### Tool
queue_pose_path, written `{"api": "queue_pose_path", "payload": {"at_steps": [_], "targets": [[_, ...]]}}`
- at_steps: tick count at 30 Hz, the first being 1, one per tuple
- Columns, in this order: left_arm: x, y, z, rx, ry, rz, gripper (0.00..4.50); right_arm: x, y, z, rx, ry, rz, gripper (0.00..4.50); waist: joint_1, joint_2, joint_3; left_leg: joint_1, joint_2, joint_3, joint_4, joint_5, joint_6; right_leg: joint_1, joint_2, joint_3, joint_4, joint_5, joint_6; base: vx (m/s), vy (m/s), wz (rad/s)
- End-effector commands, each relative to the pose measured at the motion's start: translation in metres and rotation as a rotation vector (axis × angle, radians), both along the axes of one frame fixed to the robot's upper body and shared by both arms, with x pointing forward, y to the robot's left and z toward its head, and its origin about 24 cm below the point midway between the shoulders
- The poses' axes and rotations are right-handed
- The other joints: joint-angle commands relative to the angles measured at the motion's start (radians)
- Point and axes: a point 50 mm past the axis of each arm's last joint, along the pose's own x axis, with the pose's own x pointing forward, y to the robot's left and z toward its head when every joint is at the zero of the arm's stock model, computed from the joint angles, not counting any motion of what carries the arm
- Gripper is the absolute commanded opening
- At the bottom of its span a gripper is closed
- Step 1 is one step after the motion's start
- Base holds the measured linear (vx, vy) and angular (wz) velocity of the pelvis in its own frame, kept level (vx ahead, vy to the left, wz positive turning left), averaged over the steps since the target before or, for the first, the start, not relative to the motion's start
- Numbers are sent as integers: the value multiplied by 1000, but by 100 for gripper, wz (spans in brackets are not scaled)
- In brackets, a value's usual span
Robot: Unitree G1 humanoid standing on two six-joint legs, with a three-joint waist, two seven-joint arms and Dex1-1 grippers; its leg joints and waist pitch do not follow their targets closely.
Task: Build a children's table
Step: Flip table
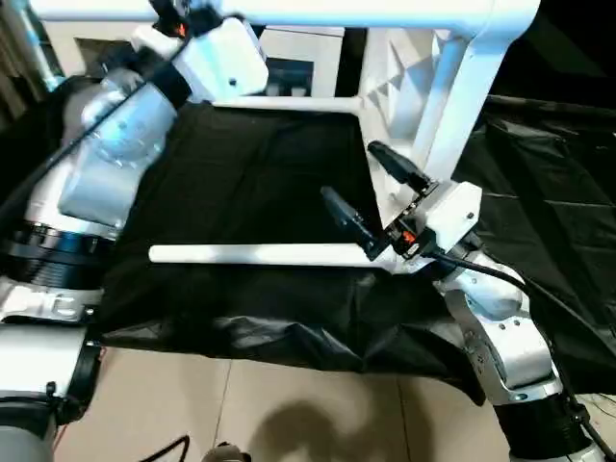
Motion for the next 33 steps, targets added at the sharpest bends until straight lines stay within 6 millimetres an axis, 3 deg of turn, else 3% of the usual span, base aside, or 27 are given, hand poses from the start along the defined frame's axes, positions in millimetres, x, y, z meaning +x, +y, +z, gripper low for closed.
{"api": "queue_pose_path", "payload": {"at_steps": [1, 9, 11, 16, 19, 21, 23, 25, 26, 33], "targets": [[7, 4, -8, -151, 210, -24, 249, -1, 0, -4, -25, 23, 9, 407, -3, 11, -60, 27, 27, -22, -72, -270, -40, 30, -72, 46, -86, -195, -139, 0, 0, 0], [16, 16, -7, -426, 391, 34, 249, 1, 1, -12, -63, 67, 26, 407, 2, 9, -56, 22, 22, -20, -70, -262, -13, 30, -74, 46, -98, -297, -115, 0, 0, 0], [18, 21, -5, -546, 431, 61, 249, 1, -1, -16, -76, 88, 30, 407, 4, 16, -56, 18, 20, -19, -66, -233, 1, 31, -74, 45, -100, -310, -107, 0, 0, 0], [19, 25, -2, -657, 437, 69, 249, 0, -6, -28, -87, 167, 27, 407, 6, 19, -59, 12, 15, -19, -63, -203, 16, 34, -73, 41, -102, -315, -101, 0, 0, 0], [18, 25, 0, -684, 418, 56, 249, 0, -9, -36, -58, 229, 6, 407, 5, 23, -62, 12, 15, -18, -62, -200, 21, 32, -70, 40, -101, -288, -112, 0, 0, 0], [17, 25, 1, -700, 411, 45, 249, 0, -13, -43, -25, 283, -18, 432, 6, 22, -62, 12, 16, -19, -63, -201, 23, 33, -70, 39, -100, -278, -118, 0, 0, 0], [14, 24, 1, -714, 395, 34, 249, -2, -22, -53, 90, 376, -50, 444, 11, 25, -65, 14, 21, -19, -63, -199, 30, 31, -70, 40, -97, -220, -137, 0, 0, 0], [13, 24, 0, -714, 390, 31, 249, -1, -27, -58, 114, 412, -87, 448, 10, 25, -66, 12, 21, -21, -66, -200, 28, 34, -69, 38, -95, -204, -140, 0, 0, 0], [10, 24, -1, -701, 385, 28, 248, 3, -36, -67, 140, 491, -164, 450, 10, 17, -66, 15, 23, -21, -67, -198, 27, 34, -69, 38, -93, -196, -139, 0, 0, 0], [8, 25, -6, -703, 397, 31, 241, 14, -42, -74, 230, 597, -236, 450, 4, 14, -65, 14, 20, -19, -69, -201, 10, 34, -73, 39, -97, -209, -129, 0, 0, 0]]}}
